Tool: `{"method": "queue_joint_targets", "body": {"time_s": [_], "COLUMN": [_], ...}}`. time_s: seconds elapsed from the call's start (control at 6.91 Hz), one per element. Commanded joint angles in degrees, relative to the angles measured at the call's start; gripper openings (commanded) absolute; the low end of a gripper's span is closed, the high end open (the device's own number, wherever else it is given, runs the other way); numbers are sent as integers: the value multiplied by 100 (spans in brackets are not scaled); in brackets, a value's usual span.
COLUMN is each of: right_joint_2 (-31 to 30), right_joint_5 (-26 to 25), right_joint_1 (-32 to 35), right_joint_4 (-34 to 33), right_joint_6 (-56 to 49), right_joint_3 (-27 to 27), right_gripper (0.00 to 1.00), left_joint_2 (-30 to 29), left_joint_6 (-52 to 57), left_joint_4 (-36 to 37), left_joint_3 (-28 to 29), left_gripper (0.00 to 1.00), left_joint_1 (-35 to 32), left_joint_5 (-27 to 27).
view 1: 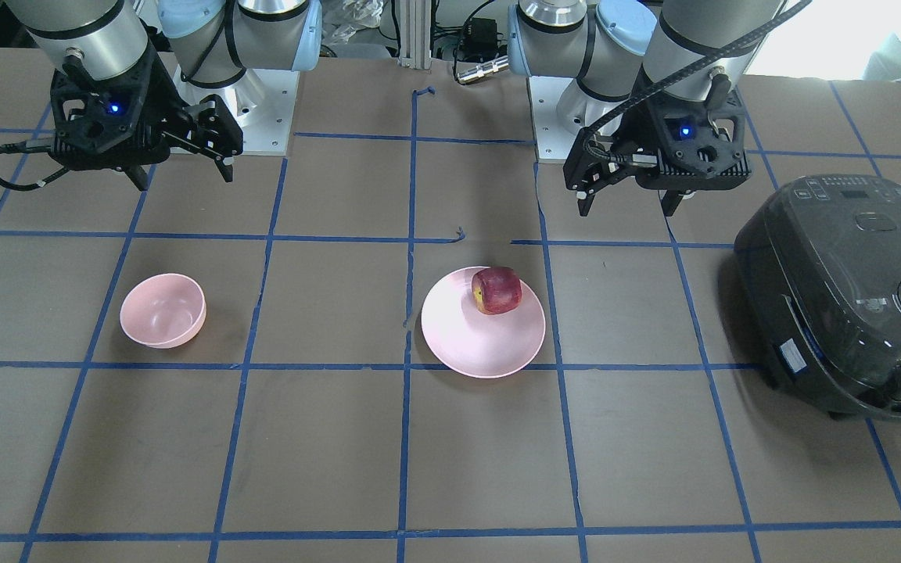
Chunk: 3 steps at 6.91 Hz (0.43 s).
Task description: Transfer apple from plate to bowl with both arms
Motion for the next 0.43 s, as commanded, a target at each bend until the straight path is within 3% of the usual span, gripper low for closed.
{"method": "queue_joint_targets", "body": {"time_s": [0.0, 0.29], "right_joint_2": [38, 65], "right_joint_5": [-1, -36], "right_joint_1": [2, -50], "right_joint_4": [-82, -92], "right_joint_6": [647, 750], "right_joint_3": [22, 22], "right_gripper": [100, 100], "left_joint_2": [9, 9], "left_joint_6": [0, 0], "left_joint_4": [9, 9], "left_joint_3": [-5, 13], "left_gripper": [100, 100], "left_joint_1": [9, 0], "left_joint_5": [14, 14]}}
